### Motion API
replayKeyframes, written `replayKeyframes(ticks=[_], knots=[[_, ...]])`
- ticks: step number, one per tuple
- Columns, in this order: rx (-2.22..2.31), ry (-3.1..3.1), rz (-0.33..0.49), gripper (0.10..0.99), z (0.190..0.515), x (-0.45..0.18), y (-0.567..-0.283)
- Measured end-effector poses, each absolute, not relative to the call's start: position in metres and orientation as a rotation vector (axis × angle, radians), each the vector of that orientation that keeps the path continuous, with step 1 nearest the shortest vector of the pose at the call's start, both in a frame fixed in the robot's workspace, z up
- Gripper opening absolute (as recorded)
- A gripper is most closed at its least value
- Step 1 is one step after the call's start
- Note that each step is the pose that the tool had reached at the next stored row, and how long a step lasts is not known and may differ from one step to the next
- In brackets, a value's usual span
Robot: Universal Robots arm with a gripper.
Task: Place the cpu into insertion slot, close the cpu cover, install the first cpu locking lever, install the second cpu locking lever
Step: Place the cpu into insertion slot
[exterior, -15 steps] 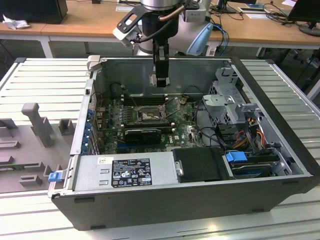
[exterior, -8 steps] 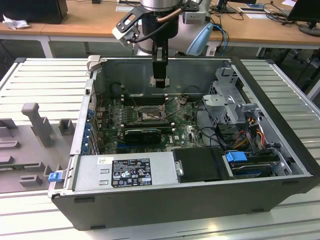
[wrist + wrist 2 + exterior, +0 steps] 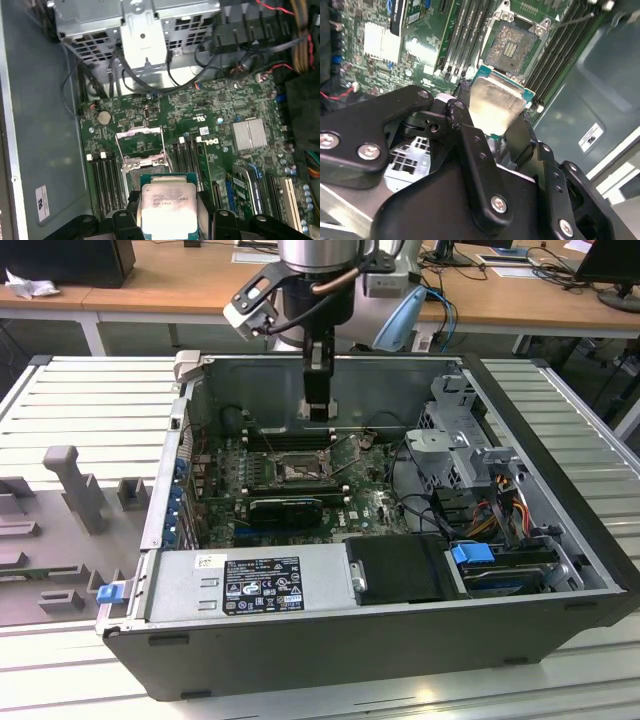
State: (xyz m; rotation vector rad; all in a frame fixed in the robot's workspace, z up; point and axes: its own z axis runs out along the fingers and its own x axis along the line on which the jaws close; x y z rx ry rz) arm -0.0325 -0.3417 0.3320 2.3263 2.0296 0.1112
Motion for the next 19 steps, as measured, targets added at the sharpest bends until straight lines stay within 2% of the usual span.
replayKeyframes(ticks=[19], knots=[[2.272,2.094,0.116,0.533,0.316,-0.033,-0.342]])
